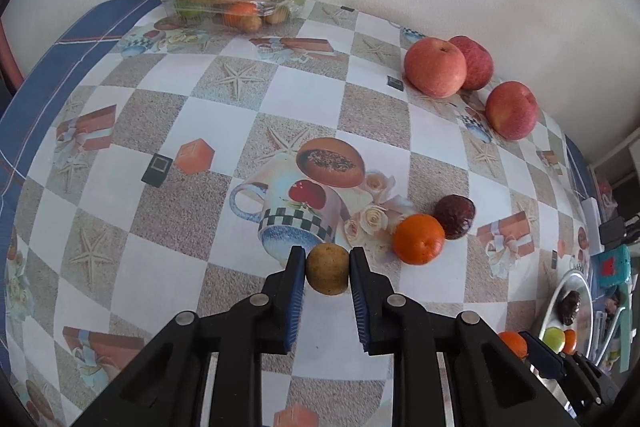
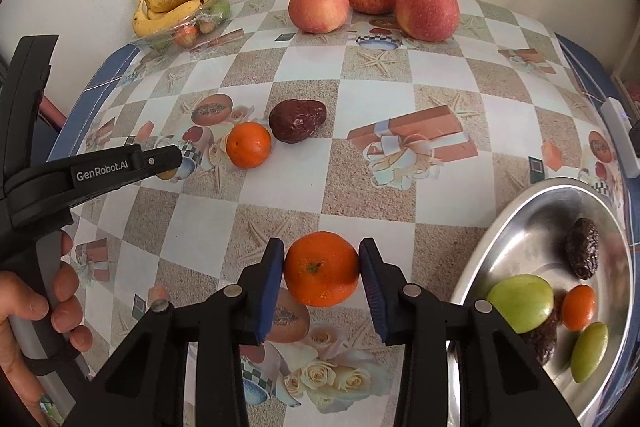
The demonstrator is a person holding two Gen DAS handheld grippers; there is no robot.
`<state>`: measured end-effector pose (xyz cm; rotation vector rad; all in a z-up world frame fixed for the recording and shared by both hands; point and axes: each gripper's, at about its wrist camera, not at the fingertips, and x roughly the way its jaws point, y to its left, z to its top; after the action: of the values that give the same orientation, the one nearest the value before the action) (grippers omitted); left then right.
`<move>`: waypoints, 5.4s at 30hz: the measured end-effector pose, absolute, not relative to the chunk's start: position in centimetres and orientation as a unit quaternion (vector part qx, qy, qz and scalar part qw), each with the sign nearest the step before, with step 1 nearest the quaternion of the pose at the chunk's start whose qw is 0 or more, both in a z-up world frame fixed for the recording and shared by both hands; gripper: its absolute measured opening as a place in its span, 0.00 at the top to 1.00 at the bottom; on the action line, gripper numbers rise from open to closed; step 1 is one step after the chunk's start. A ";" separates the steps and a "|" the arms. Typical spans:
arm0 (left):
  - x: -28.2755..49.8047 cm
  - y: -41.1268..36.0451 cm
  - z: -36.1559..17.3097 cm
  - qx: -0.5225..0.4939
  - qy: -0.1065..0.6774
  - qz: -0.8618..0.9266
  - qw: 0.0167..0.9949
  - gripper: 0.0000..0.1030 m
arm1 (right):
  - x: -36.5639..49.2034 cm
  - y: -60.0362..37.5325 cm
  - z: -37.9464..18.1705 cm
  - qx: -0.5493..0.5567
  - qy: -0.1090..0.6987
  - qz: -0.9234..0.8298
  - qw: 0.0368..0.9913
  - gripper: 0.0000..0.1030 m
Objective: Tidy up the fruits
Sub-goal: 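Grasp a small brown round fruit with the left tool while the right tool grasps a tangerine, then carry the brown fruit in the left tool while the right tool carries the tangerine to the bowl, then open the left tool over the bowl while the right tool releases the tangerine into it, then withdraw both tools from the bowl toward the last tangerine and date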
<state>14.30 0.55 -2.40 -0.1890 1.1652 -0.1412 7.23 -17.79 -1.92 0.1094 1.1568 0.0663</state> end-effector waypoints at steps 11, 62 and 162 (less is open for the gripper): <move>12.3 -2.6 0.0 -0.047 0.528 -0.093 0.843 0.77 | 4.6 -19.2 0.5 0.066 0.531 0.012 0.845 0.61; 3.4 -19.7 1.0 0.062 0.545 -0.316 0.774 0.75 | 0.4 -36.5 1.2 0.220 0.496 -0.172 0.822 0.60; 17.1 -0.5 -2.7 -0.110 0.530 0.008 0.841 0.00 | 10.8 -21.4 -0.2 0.131 0.486 0.021 0.864 0.15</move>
<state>17.14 -0.47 -2.65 -0.2317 1.1203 0.0168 10.81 -21.37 -0.15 0.2752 1.0183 0.0444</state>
